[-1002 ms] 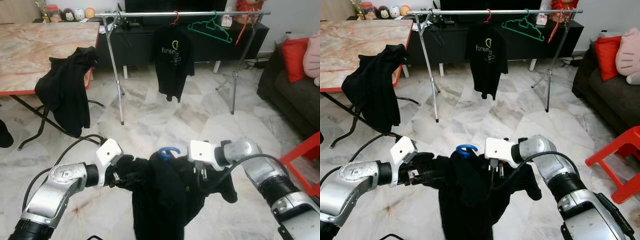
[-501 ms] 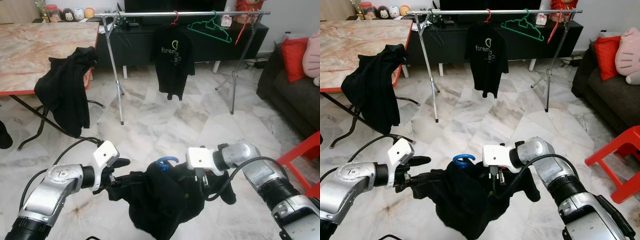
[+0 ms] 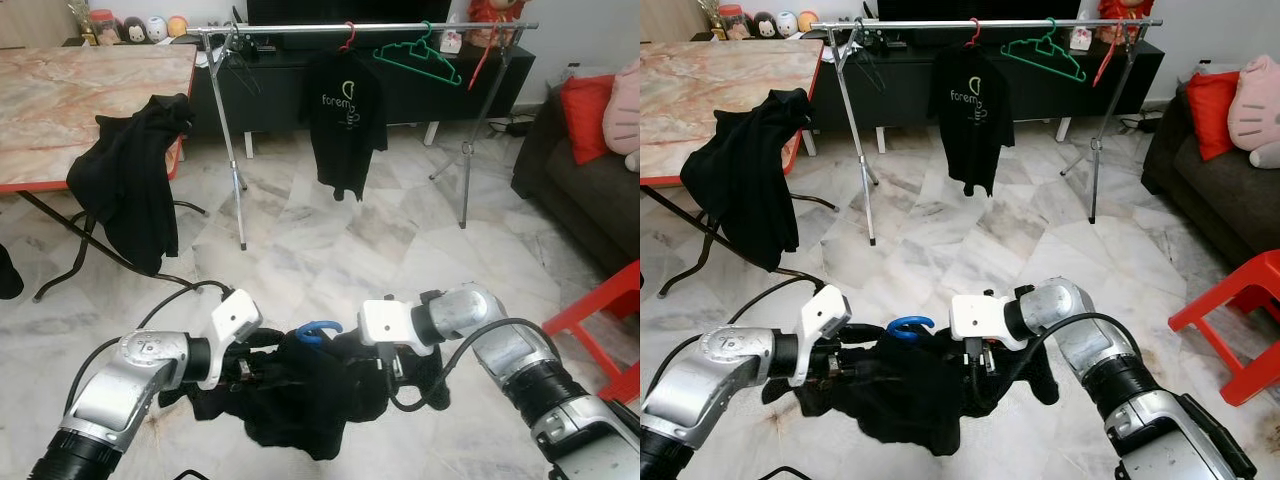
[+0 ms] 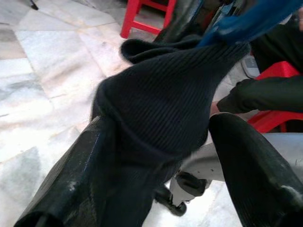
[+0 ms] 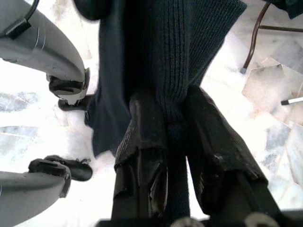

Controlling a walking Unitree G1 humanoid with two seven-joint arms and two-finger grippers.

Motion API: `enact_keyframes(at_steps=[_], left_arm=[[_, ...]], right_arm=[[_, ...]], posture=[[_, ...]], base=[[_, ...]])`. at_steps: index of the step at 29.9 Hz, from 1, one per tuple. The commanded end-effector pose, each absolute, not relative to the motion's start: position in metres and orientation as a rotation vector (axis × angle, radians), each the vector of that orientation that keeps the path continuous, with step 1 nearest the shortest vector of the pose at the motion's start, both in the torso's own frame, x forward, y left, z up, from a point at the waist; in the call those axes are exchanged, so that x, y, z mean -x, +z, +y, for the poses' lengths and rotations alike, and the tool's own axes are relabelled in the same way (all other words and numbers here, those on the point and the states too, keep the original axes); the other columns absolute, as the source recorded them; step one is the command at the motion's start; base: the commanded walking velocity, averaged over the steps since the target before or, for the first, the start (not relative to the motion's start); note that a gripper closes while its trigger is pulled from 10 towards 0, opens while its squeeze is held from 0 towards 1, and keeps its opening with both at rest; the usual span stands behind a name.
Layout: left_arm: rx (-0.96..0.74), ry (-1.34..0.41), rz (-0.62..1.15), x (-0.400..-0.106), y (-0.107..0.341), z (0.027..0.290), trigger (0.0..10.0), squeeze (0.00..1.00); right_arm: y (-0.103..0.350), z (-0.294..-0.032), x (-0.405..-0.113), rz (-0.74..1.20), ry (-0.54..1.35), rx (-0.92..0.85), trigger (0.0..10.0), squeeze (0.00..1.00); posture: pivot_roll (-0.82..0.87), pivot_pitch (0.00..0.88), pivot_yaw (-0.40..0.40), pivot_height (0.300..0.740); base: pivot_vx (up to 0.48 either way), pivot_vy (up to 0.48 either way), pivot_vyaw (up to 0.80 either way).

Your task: Hang hanger

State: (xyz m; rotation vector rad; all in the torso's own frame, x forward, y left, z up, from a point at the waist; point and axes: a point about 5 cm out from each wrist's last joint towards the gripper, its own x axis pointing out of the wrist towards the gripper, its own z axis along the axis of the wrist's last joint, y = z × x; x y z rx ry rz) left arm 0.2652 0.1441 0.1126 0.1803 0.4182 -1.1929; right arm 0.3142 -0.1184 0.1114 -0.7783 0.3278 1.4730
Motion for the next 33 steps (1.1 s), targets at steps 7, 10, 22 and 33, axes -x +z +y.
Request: enact_keyframes(at_steps=[7,10,22,33], left_arm=[[-0.224,-1.212,0.422,-0.2653,0.1135,0.1365,10.0,0.00],[-0.231,-1.214,0.433,-0.2650,0.1121,0.1371,5.5,0.00],[-0.235,-1.210,0.438,-0.2658,0.1098,0.1371,0.0,0.00],[-0.232,-1.220,0.437,-0.2653,0.1102,0.1363,0.0,0.00]], right_arm=[[0.1262,-0.1090,-0.3158,0.244,1.482,0.775,0.0,0.00],[0.1273,-0.1094,-0.3165,0.241,1.475,0.777,0.0,0.00],[0.1287,-0.1082,-0.3163,0.232,1.468,0.769,0.0,0.00],[0.1316,-0.1080,-0.3175,0.220,1.455,0.763,0.0,0.00]], posture=[[-0.03,0.046,-0.049,0.740],[-0.03,0.039,-0.046,0.740],[-0.03,0.031,-0.041,0.740],[-0.04,0.031,-0.038,0.740]], base=[[0.000,0.000,0.00],[0.000,0.000,0.00],[0.000,0.000,0.00],[0.000,0.000,0.00]])
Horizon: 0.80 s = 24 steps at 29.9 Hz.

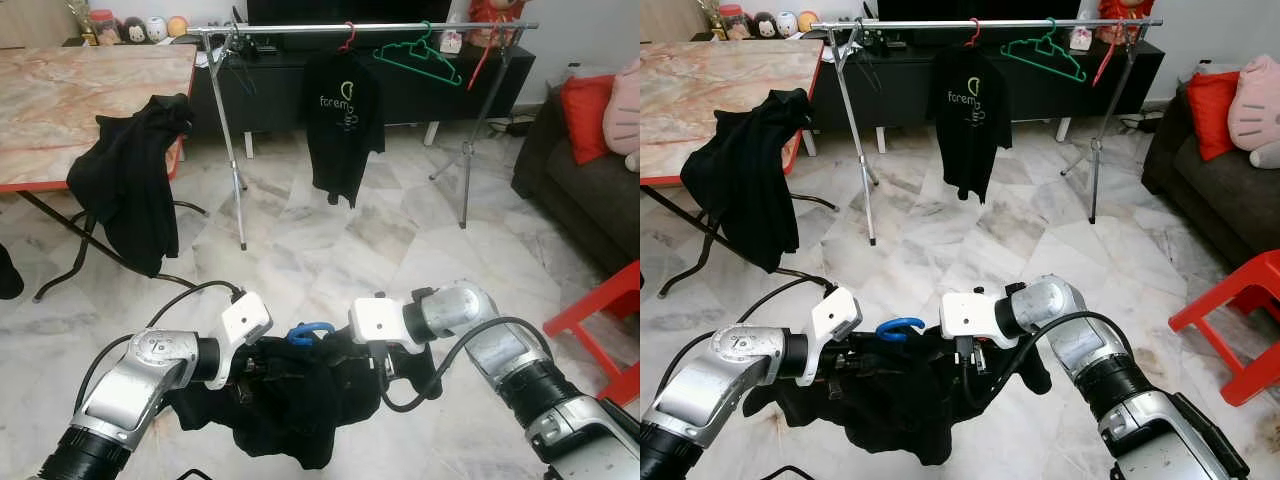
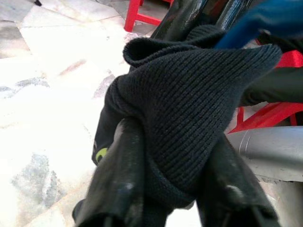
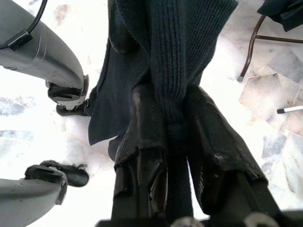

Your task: Hang hanger

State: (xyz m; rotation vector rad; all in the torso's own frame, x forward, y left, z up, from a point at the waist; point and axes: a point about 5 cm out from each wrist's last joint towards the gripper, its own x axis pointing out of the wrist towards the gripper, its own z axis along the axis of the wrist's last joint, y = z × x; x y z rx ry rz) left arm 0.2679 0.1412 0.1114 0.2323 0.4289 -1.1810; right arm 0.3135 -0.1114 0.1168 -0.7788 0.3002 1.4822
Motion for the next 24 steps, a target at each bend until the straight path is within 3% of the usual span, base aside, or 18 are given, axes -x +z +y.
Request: enact_keyframes(at_steps=[1,17,18,19,20,21,24], left_arm=[[-0.232,-1.221,0.437,-0.2652,0.1103,0.1363,0.0,0.00],[-0.220,-1.225,0.419,-0.2664,0.1136,0.1356,0.0,0.00],[-0.220,-1.225,0.419,-0.2665,0.1137,0.1355,0.0,0.00],[-0.218,-1.226,0.417,-0.2666,0.1139,0.1352,0.0,0.00],[-0.218,-1.226,0.417,-0.2666,0.1139,0.1351,0.0,0.00],[-0.217,-1.226,0.416,-0.2666,0.1139,0.1352,0.0,0.00],[-0.218,-1.225,0.416,-0.2671,0.1142,0.1354,0.0,0.00]], right_arm=[[0.1316,-0.1083,-0.3177,0.221,1.453,0.763,0.0,0.00],[0.1347,-0.1098,-0.3201,0.217,1.444,0.762,0.0,0.00],[0.1352,-0.1096,-0.3202,0.211,1.444,0.765,1.7,0.00],[0.1356,-0.1092,-0.3209,0.213,1.437,0.753,10.0,0.15],[0.1357,-0.1091,-0.3211,0.213,1.434,0.748,10.0,0.15],[0.1358,-0.1086,-0.3207,0.214,1.438,0.742,10.0,0.98],[0.1361,-0.1084,-0.3197,0.220,1.452,0.734,10.0,1.00]], posture=[[-0.04,0.031,-0.038,0.740],[-0.04,0.041,-0.041,0.740],[-0.04,0.041,-0.041,0.740],[-0.04,0.043,-0.040,0.740],[-0.04,0.043,-0.040,0.740],[-0.04,0.043,-0.040,0.740],[-0.04,0.048,-0.042,0.740]], base=[[0.000,0.000,0.00],[0.000,0.000,0.00],[0.000,0.000,0.00],[0.000,0.000,0.00],[0.000,0.000,0.00],[0.000,0.000,0.00],[0.000,0.000,0.00]])
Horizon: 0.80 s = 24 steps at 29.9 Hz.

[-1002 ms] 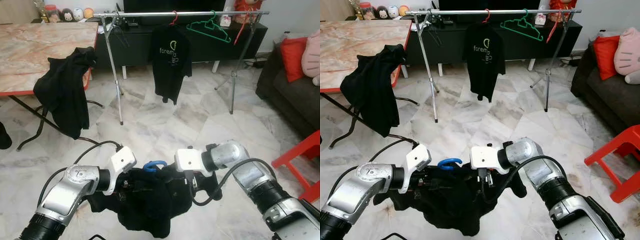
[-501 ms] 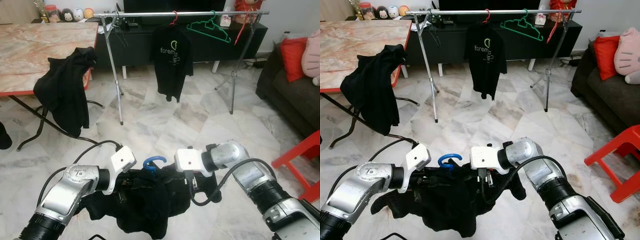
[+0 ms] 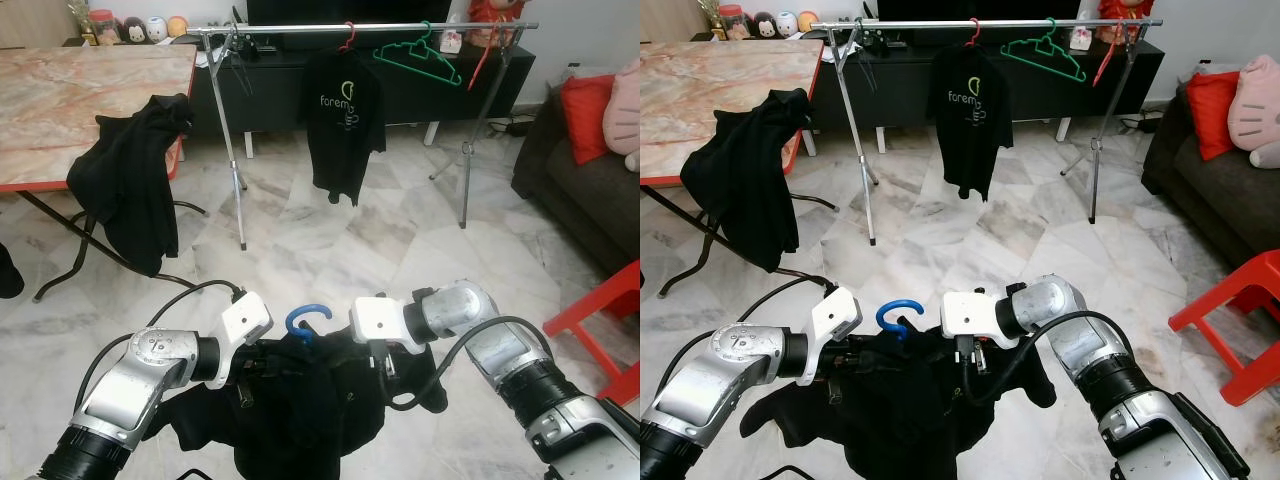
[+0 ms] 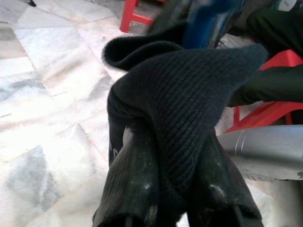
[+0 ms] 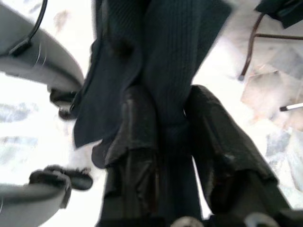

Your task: Hang hanger

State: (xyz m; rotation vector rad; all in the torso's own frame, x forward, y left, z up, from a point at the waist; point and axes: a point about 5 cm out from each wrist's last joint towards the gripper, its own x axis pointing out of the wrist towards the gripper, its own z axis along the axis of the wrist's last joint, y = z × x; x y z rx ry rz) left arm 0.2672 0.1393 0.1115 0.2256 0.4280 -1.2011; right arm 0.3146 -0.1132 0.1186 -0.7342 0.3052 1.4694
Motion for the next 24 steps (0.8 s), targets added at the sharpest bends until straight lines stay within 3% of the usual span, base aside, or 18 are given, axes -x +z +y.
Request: enact_keyframes(at_steps=[1,17,21,22,23,24], left_arm=[[-0.218,-1.223,0.416,-0.267,0.114,0.136,0.0,0.00],[-0.275,-1.159,0.451,-0.271,0.111,0.152,0.0,0.00],[-0.282,-1.072,0.437,-0.275,0.108,0.160,0.0,0.00],[-0.279,-1.029,0.429,-0.278,0.107,0.163,0.0,0.00],[-0.274,-0.969,0.414,-0.281,0.106,0.168,0.0,0.00],[-0.274,-0.969,0.414,-0.281,0.106,0.168,0.0,0.00]], right_arm=[[0.136,-0.109,-0.319,0.221,1.456,0.735,10.0,1.00],[0.153,-0.123,-0.330,0.226,1.430,0.796,10.0,1.00],[0.164,-0.138,-0.338,0.184,1.315,0.775,10.0,1.00],[0.169,-0.143,-0.343,0.158,1.244,0.749,10.0,0.80],[0.175,-0.152,-0.350,0.123,1.132,0.709,10.0,0.00],[0.175,-0.152,-0.350,0.123,1.132,0.709,10.0,0.00]], posture=[[-0.04,0.048,-0.042,0.740],[-0.04,0.053,-0.042,0.740],[-0.04,0.052,-0.042,0.740],[-0.04,0.052,-0.042,0.740],[-0.04,0.051,-0.045,0.740],[-0.04,0.051,-0.045,0.740]], base=[[0.000,0.000,0.00],[0.000,0.000,0.00],[0.000,0.000,0.00],[0.000,0.000,0.00],[0.000,0.000,0.00],[0.000,0.000,0.00]])
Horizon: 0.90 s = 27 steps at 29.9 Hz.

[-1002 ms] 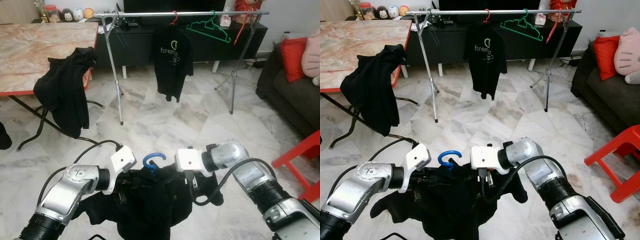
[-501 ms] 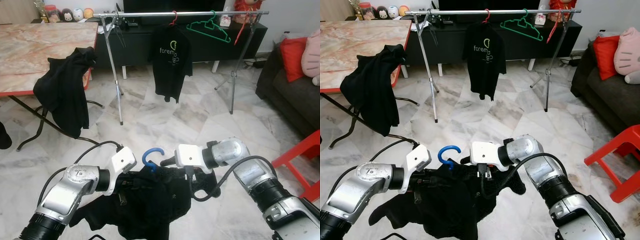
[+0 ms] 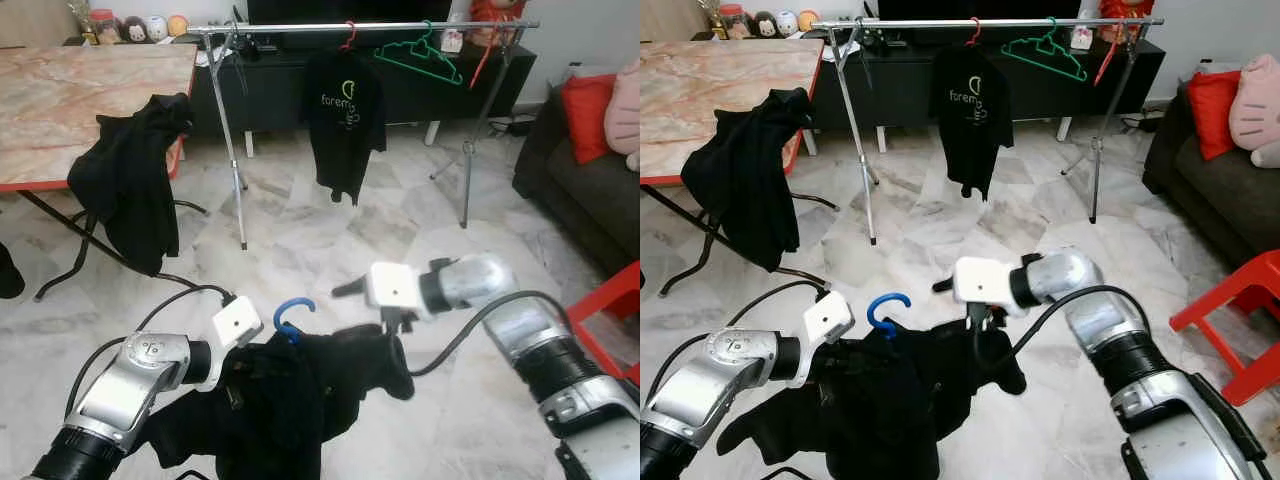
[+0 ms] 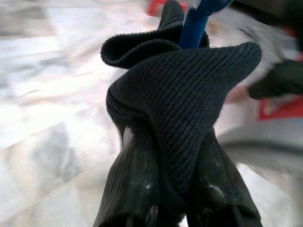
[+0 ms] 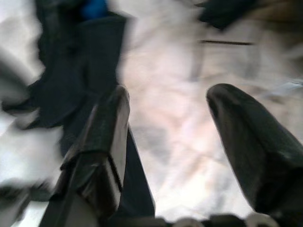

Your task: Hang hanger

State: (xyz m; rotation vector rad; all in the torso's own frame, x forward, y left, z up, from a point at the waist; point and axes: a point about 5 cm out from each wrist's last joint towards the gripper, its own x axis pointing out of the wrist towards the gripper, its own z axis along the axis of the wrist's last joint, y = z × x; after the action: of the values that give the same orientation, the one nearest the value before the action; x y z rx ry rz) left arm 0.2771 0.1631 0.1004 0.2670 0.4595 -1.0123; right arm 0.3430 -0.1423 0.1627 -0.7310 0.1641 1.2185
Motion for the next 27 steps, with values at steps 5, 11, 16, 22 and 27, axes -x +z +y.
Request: enact_keyframes(at_steps=[5,11,16,22,27], left_arm=[[-0.265,-0.822,0.381,-0.290,0.102,0.178,0.0,0.00],[-0.213,-0.532,0.303,-0.305,0.098,0.197,10.0,0.00],[-0.169,-0.381,0.212,-0.309,0.098,0.204,10.0,0.00],[-0.148,-0.346,0.188,-0.307,0.097,0.205,10.0,0.00],[-0.122,-0.200,0.117,-0.296,0.096,0.220,10.0,0.00]], right_arm=[[0.181,-0.180,-0.365,0.082,0.840,0.613,10.0,0.00],[0.155,-0.261,-0.368,0.173,0.193,0.287,10.0,0.00],[0.088,-0.308,-0.325,0.378,-0.144,0.198,10.0,0.00],[0.054,-0.313,-0.300,0.502,-0.213,0.162,10.0,0.00],[-0.037,-0.294,-0.214,0.856,-0.323,0.075,10.0,0.00]], posture=[[-0.04,0.050,-0.046,0.740],[-0.05,0.039,-0.046,0.740],[-0.06,0.021,-0.036,0.740],[-0.05,0.014,-0.037,0.740],[-0.03,0.000,-0.029,0.740]], base=[[0.000,0.000,0.00],[0.000,0.000,0.00],[0.000,0.000,0.00],[0.000,0.000,0.00],[0.000,0.000,0.00]])
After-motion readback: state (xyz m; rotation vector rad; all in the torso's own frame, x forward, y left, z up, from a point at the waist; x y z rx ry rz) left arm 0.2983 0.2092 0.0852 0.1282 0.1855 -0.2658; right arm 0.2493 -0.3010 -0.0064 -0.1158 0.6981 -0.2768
